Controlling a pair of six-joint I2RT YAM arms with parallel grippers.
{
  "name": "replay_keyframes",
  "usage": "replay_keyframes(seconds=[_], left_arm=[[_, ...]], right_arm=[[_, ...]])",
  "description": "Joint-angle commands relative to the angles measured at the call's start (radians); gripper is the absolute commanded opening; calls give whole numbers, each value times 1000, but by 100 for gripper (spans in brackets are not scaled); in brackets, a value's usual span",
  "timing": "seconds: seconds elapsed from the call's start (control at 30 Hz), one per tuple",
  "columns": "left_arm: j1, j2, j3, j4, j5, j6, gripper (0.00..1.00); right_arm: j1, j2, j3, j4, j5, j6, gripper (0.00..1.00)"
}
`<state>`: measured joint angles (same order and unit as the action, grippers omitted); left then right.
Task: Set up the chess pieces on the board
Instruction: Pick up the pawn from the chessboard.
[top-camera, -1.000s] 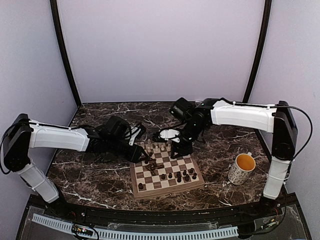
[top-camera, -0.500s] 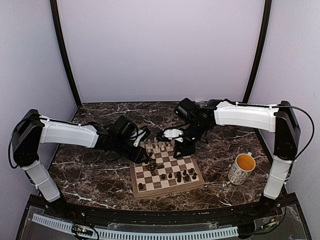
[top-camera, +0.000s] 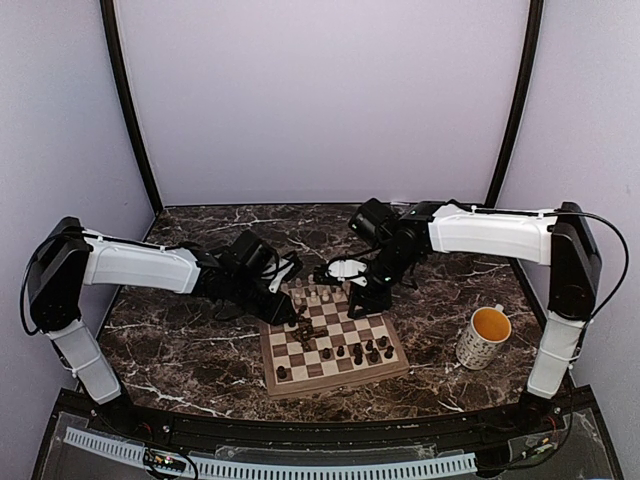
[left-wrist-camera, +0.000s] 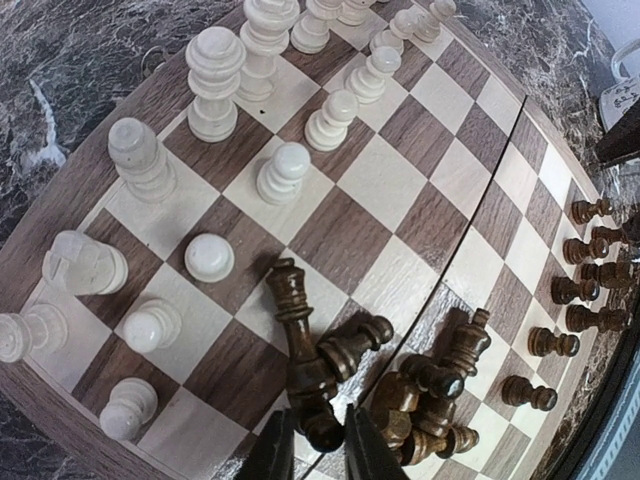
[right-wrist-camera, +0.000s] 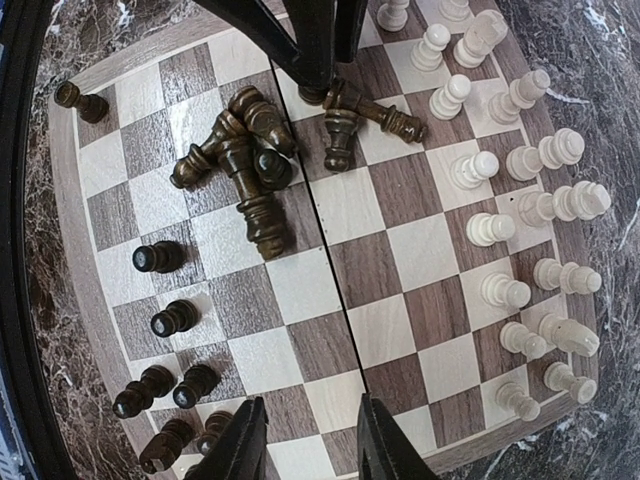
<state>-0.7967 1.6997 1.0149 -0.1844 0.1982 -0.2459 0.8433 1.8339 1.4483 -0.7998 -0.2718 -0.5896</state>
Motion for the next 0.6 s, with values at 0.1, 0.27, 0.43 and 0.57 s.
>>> replay_keyframes(seconds=[0.1, 0.27, 0.43, 0.57], left_arm=[[-6, 5, 24, -33, -2, 10, 22], [-5, 2, 23, -37, -10, 9, 18], [-5, -37, 18, -56, -10, 10, 11], [-5, -109, 22, -109, -13, 35, 7]], right_arm=[[-4, -13, 18, 7, -14, 8, 33], [-4, -14, 17, 4, -14, 11, 33], [-4, -11, 19, 2, -14, 11, 32], [-4, -9, 24, 1, -15, 12, 32]])
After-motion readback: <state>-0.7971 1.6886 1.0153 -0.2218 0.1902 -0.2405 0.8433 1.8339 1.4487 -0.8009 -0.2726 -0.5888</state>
